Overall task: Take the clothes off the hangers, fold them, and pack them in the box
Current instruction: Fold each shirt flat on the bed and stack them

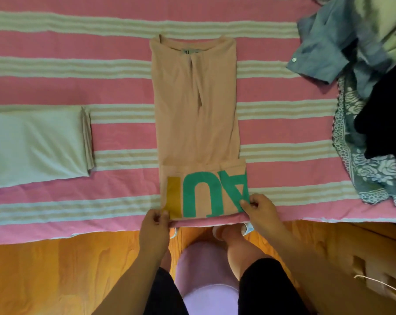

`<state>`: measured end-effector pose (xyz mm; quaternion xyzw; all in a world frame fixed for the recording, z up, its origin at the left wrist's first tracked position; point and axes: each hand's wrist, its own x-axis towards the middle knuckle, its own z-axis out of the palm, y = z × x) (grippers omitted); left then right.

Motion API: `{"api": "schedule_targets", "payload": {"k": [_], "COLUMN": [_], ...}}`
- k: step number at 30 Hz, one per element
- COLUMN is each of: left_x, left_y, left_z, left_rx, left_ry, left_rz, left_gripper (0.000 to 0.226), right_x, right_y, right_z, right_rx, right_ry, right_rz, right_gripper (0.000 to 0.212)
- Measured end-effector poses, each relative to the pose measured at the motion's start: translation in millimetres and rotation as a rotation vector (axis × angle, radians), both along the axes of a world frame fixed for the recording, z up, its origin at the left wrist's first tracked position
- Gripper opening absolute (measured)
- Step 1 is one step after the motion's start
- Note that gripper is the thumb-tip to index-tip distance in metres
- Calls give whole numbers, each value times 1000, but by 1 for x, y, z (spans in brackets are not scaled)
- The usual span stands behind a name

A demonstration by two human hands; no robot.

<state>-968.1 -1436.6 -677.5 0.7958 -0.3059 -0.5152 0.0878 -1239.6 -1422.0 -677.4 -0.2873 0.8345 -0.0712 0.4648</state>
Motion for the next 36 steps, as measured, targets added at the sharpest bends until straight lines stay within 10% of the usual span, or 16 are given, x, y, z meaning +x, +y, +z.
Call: {"api": "schedule_targets", "payload": {"k": [8, 17, 28, 36], "left_x": [27, -30, -117, -119], "left_y": [-5, -141, -229, -202], "left_z": [10, 27, -13, -10], "left_rx": [254, -283, -150, -207], "left_ry": [19, -37, 8, -22], "left_rz": [-286, -317, -279, -154], "left_gripper": [20, 6, 27, 15], "right_x": [8, -39, -27, -6], "right_y": [11, -156, -415, -433], "right_z": [42, 10, -8, 4], "right_rx": [177, -155, -500, -534], "right_ry": [84, 20, 270, 131], "right_rz": [157, -19, 1202, 1279], "right_gripper": [28, 28, 53, 10]}}
